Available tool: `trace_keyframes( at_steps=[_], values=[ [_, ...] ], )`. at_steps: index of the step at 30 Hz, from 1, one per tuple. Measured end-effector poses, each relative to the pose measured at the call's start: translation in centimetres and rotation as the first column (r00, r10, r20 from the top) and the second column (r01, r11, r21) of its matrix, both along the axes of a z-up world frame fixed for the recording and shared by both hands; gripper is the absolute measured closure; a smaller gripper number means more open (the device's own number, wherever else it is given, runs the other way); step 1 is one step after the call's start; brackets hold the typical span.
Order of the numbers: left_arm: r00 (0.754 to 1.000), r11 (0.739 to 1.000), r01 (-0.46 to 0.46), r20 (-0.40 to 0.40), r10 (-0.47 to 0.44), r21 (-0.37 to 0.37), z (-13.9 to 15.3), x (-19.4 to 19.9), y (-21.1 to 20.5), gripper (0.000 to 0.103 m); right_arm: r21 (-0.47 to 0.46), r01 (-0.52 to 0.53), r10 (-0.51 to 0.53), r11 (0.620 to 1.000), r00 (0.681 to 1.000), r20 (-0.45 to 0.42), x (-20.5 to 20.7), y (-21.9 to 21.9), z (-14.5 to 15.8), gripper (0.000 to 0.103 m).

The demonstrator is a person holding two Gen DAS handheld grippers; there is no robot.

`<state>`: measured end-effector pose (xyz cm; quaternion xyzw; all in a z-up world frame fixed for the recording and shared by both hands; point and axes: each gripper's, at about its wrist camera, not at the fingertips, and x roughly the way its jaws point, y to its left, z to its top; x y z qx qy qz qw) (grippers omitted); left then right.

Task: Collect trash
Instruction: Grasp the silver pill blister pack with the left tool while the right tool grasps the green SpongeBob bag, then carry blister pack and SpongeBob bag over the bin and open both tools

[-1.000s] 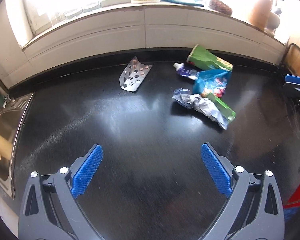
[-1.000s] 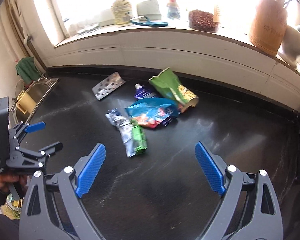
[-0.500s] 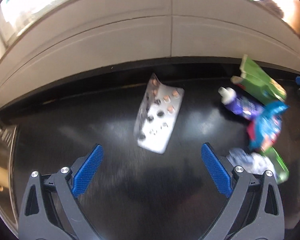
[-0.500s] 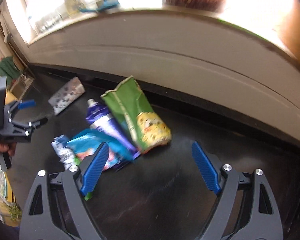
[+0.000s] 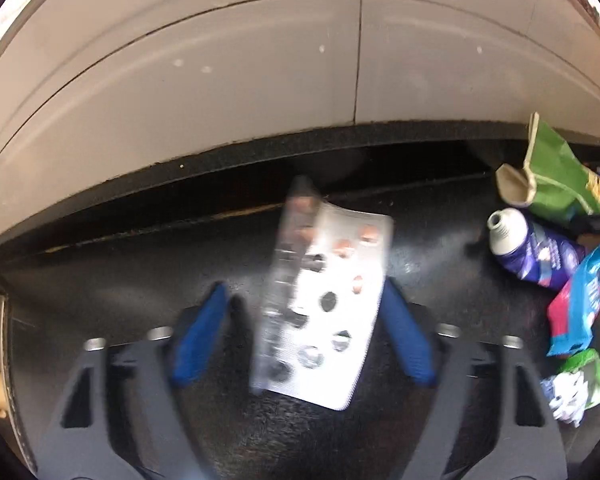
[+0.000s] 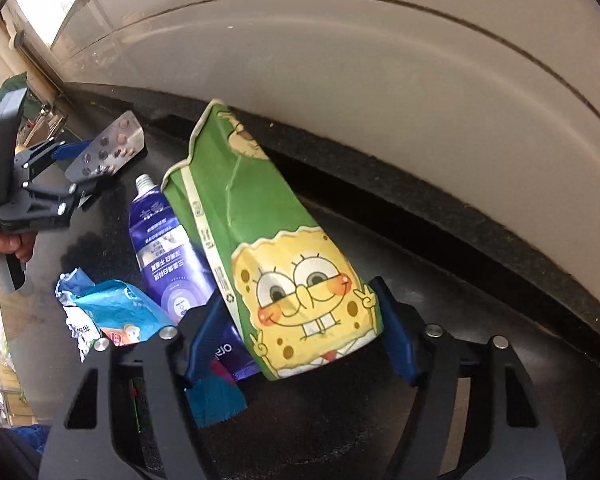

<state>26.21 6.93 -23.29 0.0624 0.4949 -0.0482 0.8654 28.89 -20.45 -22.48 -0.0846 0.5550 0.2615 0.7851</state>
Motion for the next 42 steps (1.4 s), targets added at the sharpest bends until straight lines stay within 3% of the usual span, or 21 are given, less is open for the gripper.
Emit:
trace_keyframes(
  at_steps=[1,4,13,22,32,42],
  values=[
    [1.0,1.0,-0.003,-0.003,0.003,-0.012,0.1,-0.1,-0.1,0.055,-0.002,0.003,-0.003,1.0,1.0,0.006,-0.4,0.0,0.1,0.039],
    [1.0,1.0,-0.005,-0.005,0.005,0.017,0.3,-1.0,-1.0,0.061,0.006,0.014,-0.014,1.0,0.999,0.028,-1.8,-0.3,0.9,0.04],
    [0.999,0.999,-0.04,0.022,0.041,-0.009,4.0,-6.9,-1.8,0.062,0.059,0.132,-0.137,0.99,0.986,0.095,-7.3,-2.0,5.4,0.04],
    [0.996,0.997,-0.077,0.041,0.078,-0.032,7.4,-18.1,-3.0,0.062,0.075,0.204,-0.214,0.976,0.965,0.152,-16.6,-3.5,9.1,0.04],
    [0.996,0.996,-0.077,0.038,0.079,-0.051,7.5,-25.5,-3.6,0.062,0.093,0.199,-0.209,0.976,0.971,0.116,-24.7,-1.6,8.9,0.04],
    [0.986,0.987,-0.147,0.069,0.151,-0.059,8.8,-28.8,-1.0,0.062,0.088,0.103,-0.114,0.991,0.985,0.13,-26.3,2.6,9.4,0.04]
  ],
)
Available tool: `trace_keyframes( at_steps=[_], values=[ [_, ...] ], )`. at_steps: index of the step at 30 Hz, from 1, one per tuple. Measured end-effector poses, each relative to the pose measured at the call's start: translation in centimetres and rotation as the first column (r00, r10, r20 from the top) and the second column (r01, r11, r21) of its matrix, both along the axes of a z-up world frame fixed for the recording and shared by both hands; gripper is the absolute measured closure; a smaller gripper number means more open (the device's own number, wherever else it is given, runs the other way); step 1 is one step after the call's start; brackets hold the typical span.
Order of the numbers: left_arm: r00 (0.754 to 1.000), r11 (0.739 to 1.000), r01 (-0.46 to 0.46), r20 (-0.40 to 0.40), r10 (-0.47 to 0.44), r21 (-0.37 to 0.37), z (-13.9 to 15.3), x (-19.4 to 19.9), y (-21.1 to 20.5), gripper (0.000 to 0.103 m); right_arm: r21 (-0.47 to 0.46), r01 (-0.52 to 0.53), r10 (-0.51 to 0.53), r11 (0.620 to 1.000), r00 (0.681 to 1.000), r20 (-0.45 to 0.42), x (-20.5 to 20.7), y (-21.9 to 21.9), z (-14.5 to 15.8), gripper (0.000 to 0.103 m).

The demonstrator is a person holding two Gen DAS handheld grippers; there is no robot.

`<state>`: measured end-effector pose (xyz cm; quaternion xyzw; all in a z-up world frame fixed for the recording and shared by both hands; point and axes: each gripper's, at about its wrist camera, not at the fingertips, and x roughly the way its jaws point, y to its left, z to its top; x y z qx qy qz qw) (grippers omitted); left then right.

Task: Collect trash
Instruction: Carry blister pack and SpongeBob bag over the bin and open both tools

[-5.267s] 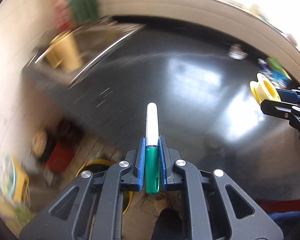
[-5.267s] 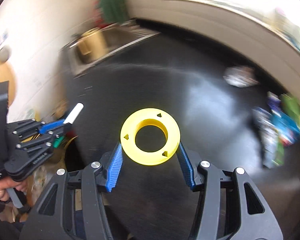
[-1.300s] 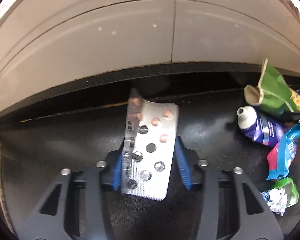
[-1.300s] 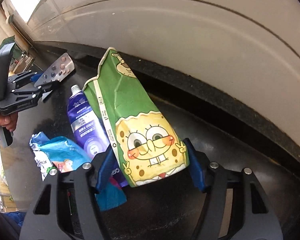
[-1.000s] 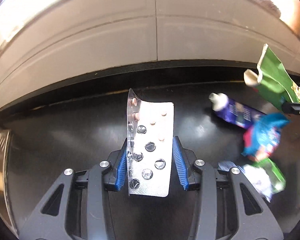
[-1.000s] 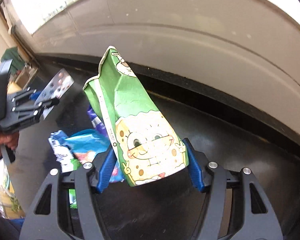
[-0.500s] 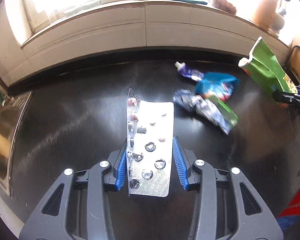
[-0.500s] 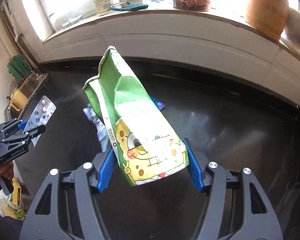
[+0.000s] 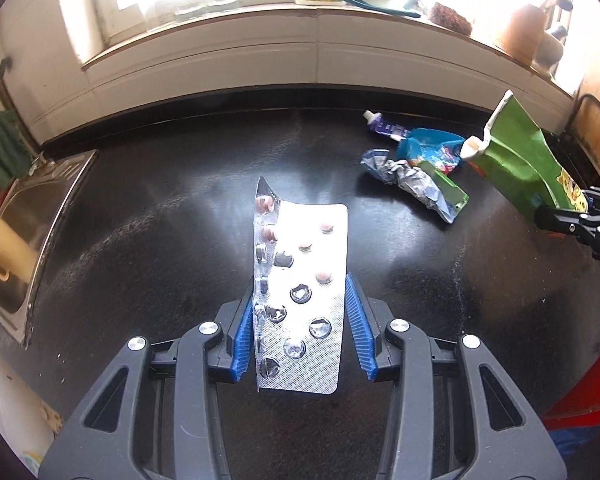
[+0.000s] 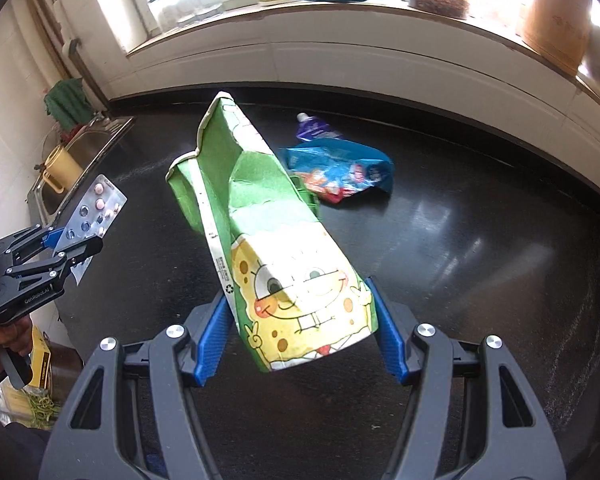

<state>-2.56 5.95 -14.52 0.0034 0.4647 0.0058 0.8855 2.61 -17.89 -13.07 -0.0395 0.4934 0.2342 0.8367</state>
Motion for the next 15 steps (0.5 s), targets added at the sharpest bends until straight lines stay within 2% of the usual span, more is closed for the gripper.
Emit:
trace_keyframes(
  at_steps=[5,9,13,15],
  values=[
    [0.995,0.995,-0.098,0.027,0.098,0.011,0.8,-2.8,3.2,0.062,0.002,-0.13,0.13,0.991,0.991,0.003,-0.6,5.6,0.2,0.04],
    [0.976,0.976,-0.215,0.039,0.214,0.025,1.0,-6.4,6.6,0.062,0.014,-0.26,0.261,0.965,0.965,-0.002,-1.8,11.2,0.2,0.04],
    [0.937,0.936,-0.349,0.036,0.348,0.039,0.9,-11.1,10.3,0.062,0.017,-0.411,0.412,0.911,0.911,-0.008,-3.9,18.2,-0.2,0.04],
    [0.903,0.902,-0.431,0.027,0.43,0.04,0.5,-14.3,12.3,0.062,0.014,-0.477,0.477,0.879,0.879,-0.018,-5.1,21.3,-0.7,0.04]
  ],
)
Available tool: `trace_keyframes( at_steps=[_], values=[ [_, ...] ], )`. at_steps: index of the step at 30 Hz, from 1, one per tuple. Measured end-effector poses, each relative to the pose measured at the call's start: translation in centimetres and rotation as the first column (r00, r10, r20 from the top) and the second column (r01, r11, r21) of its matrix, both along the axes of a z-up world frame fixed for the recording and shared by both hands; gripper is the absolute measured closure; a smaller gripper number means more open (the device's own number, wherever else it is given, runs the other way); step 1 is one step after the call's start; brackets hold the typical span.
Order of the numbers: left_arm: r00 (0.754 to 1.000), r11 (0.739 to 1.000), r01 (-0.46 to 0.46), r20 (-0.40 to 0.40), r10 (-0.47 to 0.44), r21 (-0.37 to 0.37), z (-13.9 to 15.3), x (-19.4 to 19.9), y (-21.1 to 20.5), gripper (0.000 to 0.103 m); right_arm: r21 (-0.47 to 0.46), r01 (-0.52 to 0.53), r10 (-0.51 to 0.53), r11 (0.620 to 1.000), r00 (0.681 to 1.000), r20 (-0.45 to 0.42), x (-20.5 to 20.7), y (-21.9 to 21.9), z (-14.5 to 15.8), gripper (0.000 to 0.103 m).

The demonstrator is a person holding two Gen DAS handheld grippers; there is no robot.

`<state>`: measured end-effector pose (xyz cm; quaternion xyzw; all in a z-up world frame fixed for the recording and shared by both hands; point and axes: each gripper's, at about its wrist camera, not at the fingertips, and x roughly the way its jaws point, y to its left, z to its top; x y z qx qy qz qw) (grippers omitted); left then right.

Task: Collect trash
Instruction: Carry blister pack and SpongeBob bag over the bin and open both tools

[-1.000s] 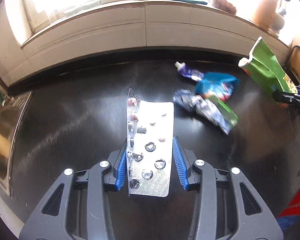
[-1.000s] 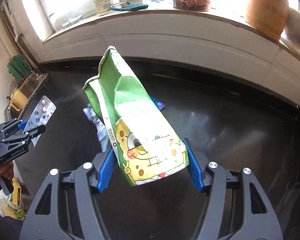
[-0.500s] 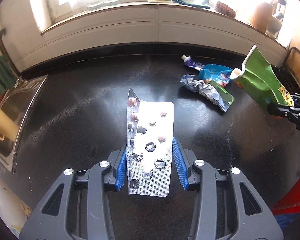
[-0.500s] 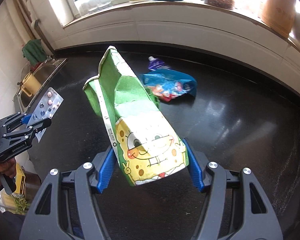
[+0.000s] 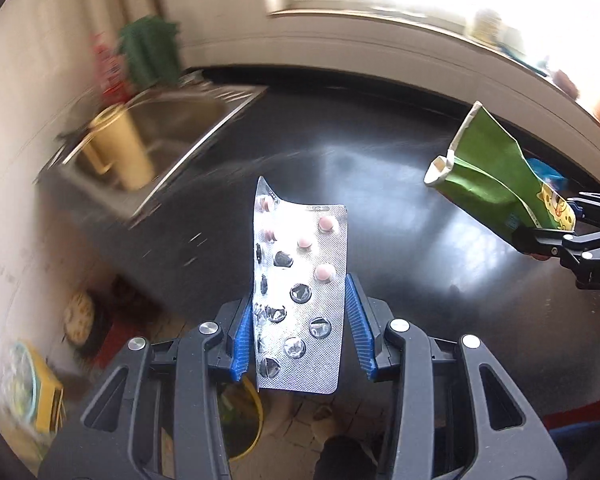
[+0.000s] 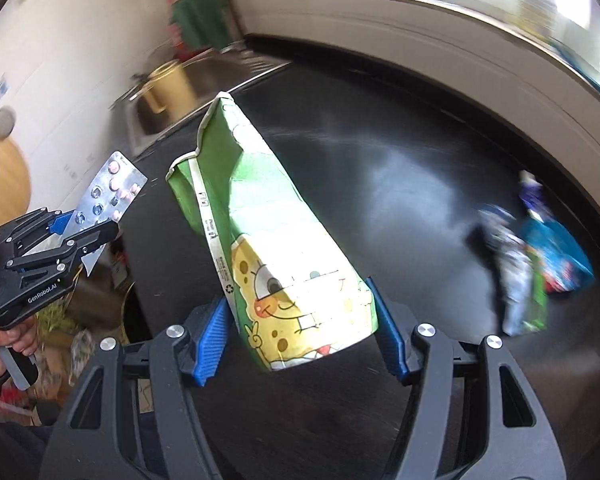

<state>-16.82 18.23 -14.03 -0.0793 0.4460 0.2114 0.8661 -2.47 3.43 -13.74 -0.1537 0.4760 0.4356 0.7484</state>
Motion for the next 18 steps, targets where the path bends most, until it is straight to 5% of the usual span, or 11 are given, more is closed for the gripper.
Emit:
trace_keyframes(
  at_steps=[9,18],
  values=[
    [0.946,0.946,-0.322,-0.054,0.319,-0.046,-3.2,-12.4,6.2,0.062,-0.031,-0.326,0.324,0.945,0.945,-0.045,-8.5,13.2,-1.5,0.04],
    [0.889,0.884,-0.457,-0.093,0.449,-0.099,-8.9,-19.0,10.4,0.062,-0.081,-0.475,0.464,0.877,0.877,-0.122,-16.3,21.9,-5.2,0.04]
  ],
)
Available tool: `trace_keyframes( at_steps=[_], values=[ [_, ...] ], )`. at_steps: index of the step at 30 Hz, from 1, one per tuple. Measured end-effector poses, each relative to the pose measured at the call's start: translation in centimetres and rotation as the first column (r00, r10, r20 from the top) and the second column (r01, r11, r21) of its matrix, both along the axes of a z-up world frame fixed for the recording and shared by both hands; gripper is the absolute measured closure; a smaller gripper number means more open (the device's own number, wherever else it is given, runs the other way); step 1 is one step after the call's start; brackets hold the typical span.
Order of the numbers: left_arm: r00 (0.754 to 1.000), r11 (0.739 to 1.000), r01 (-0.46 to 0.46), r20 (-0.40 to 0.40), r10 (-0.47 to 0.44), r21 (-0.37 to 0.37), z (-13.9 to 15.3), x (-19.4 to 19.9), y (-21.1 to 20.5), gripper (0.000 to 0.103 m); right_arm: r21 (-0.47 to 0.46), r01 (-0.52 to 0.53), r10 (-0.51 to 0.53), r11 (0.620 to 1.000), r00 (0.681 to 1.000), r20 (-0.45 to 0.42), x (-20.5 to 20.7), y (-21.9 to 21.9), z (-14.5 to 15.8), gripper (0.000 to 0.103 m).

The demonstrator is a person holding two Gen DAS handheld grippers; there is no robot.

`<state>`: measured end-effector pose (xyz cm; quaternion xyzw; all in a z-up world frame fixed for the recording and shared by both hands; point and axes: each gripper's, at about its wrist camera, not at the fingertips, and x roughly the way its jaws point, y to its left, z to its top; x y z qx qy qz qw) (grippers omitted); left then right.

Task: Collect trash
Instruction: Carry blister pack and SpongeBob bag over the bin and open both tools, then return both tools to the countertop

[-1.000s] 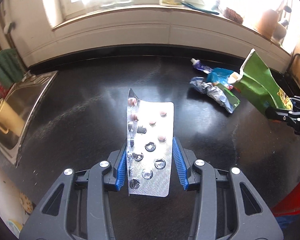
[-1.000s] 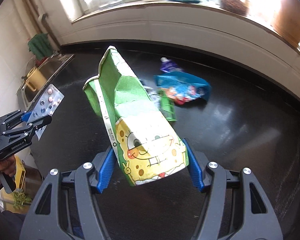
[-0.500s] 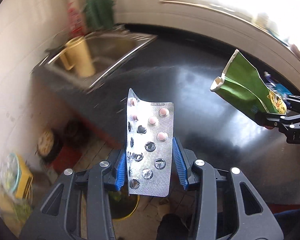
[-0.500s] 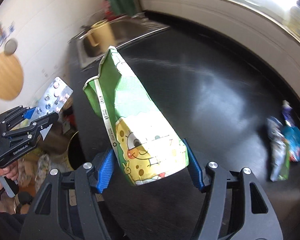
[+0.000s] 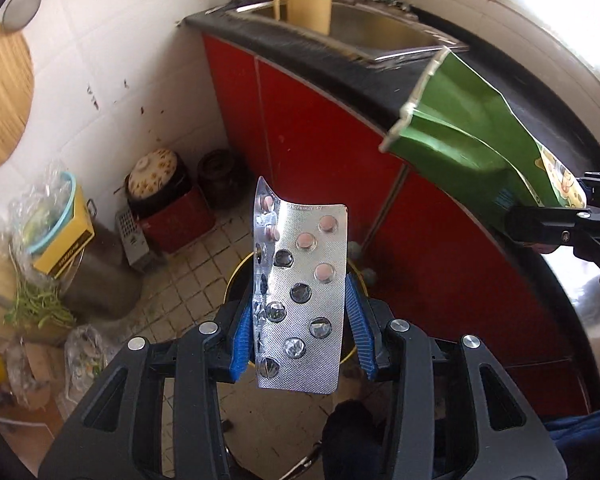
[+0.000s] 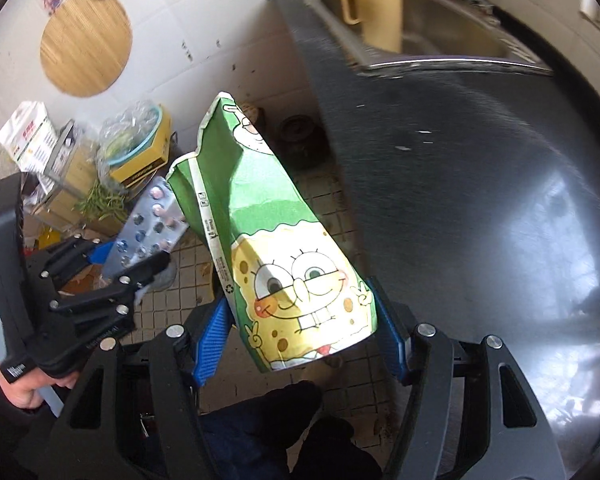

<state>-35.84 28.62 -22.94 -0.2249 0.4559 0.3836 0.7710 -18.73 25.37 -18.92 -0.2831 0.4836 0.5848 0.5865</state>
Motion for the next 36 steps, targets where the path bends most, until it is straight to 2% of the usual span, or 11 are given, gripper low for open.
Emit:
trace_keyframes(
  at_steps=[9,14,21,23,24,26,29,33,36],
  values=[
    [0.997,0.991,-0.071,-0.015,0.07,-0.114,-7.0,-2.2,2.9,0.062,-0.111,-0.043,0.043,0.993,0.999,-0.003,-3.4,4.7,-5.6,0.04],
    [0.996,0.985,-0.09,-0.019,0.088,-0.147,-8.8,-2.5,3.7,0.062,-0.165,-0.035,0.033,0.986,0.999,-0.015,-3.4,6.0,-7.7,0.04],
    [0.996,0.98,-0.086,-0.001,0.087,-0.179,-9.9,-2.4,4.7,0.06,-0.184,-0.025,0.022,0.983,1.0,-0.017,-3.4,7.4,-8.2,0.038],
    [0.996,0.981,-0.083,-0.001,0.084,-0.176,-9.9,-2.4,4.9,0.054,-0.196,-0.022,0.019,0.98,1.0,-0.016,-3.4,7.9,-8.4,0.036],
    [0.997,0.981,-0.079,-0.003,0.079,-0.177,-9.9,-2.3,4.8,0.047,-0.201,-0.028,0.026,0.979,1.0,-0.012,-3.6,8.1,-8.5,0.035],
    [0.997,0.983,-0.074,-0.015,0.072,-0.169,-10.0,-2.2,4.8,0.041,-0.201,-0.042,0.042,0.979,0.999,-0.002,-3.9,8.3,-8.4,0.028],
    [0.997,0.984,-0.072,-0.025,0.069,-0.165,-10.0,-2.2,4.6,0.034,-0.198,-0.046,0.046,0.979,0.999,-0.004,-3.9,8.0,-8.1,0.026],
    [0.998,0.985,-0.067,-0.024,0.064,-0.159,-9.0,-2.2,4.2,0.021,-0.168,-0.034,0.033,0.985,0.999,-0.012,-2.9,6.0,-6.1,0.025],
    [0.999,0.99,-0.05,-0.004,0.05,-0.135,-6.8,-1.7,3.3,0.013,-0.113,-0.001,0.0,0.994,1.0,-0.006,-1.3,3.2,-3.3,0.023]
  ],
)
